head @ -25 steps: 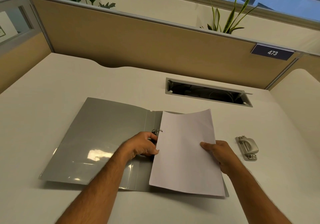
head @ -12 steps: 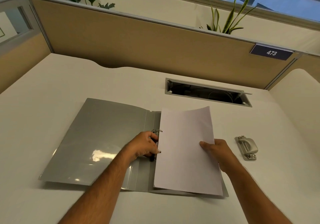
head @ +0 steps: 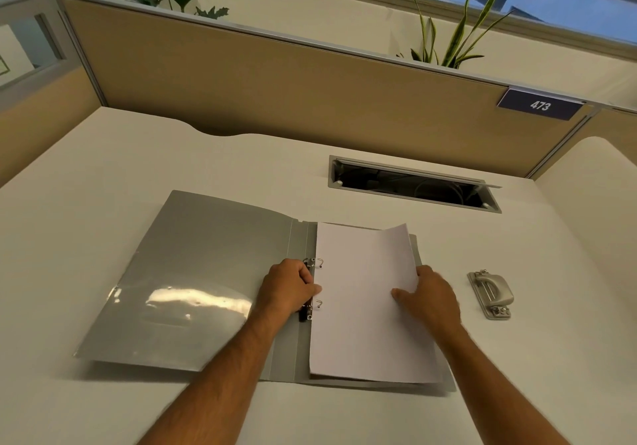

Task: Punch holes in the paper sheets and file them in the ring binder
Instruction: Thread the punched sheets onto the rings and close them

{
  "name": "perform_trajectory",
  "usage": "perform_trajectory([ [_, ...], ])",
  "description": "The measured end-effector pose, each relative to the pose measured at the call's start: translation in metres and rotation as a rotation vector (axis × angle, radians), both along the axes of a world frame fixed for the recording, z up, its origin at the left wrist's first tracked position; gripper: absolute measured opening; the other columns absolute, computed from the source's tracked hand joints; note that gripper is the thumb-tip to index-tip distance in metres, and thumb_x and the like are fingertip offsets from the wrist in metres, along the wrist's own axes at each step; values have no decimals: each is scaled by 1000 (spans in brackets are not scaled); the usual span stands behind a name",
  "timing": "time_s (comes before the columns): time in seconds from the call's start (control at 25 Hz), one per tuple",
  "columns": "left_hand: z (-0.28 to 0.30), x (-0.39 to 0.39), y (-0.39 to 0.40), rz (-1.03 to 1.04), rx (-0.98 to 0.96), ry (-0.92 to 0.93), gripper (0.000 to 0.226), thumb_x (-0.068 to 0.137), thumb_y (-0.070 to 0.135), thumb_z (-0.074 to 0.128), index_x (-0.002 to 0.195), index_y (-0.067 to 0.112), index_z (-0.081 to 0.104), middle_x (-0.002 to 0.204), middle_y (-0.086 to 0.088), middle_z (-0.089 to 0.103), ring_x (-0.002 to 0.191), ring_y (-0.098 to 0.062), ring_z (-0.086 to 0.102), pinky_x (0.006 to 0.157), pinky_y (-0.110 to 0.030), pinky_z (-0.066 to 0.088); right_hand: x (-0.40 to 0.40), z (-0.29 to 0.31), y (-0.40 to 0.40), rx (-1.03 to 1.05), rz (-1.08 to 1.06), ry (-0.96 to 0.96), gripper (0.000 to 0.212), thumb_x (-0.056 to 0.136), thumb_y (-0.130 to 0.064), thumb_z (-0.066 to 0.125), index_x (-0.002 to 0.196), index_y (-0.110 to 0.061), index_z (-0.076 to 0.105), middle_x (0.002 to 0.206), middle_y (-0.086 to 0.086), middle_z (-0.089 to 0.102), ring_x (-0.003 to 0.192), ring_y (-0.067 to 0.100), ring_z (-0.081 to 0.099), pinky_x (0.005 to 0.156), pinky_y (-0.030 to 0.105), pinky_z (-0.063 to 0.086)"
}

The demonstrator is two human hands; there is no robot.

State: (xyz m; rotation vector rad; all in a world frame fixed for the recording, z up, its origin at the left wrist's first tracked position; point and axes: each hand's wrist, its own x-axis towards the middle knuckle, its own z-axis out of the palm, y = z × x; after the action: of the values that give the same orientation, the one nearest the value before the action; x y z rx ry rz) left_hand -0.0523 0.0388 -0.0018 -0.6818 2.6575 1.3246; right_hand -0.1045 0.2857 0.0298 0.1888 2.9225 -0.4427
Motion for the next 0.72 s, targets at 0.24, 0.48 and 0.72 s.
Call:
perform_trajectory([
  [0.24, -3, -4, 0, -9, -8, -21, 23, 68, 29, 86, 70, 20, 65, 71, 9, 68, 69, -12, 67, 68, -35, 62, 26, -5, -50, -249, 544, 81, 80, 77, -50, 75, 145, -22, 44, 132, 3, 52, 106, 14, 53, 94, 29, 50],
  [0.48, 0, -1, -2, -43, 1, -7, 22, 71, 32, 84, 74, 22, 65, 72, 7, 67, 69, -13, 67, 69, -36, 62, 15, -20, -76, -313, 624, -184, 96, 77, -47, 76, 154, -27, 22, 131, 3, 53, 101, 13, 49, 92, 26, 48],
  [0.72, 24, 2, -32, -7, 221, -19, 25, 80, 9, 71, 100, 16, 59, 86, -9, 67, 68, -23, 70, 59, -35, 62, 2, -20, -79, -319, 650, -252, 94, 80, -44, 75, 154, -26, 20, 125, 4, 55, 98, 16, 53, 89, 29, 49],
])
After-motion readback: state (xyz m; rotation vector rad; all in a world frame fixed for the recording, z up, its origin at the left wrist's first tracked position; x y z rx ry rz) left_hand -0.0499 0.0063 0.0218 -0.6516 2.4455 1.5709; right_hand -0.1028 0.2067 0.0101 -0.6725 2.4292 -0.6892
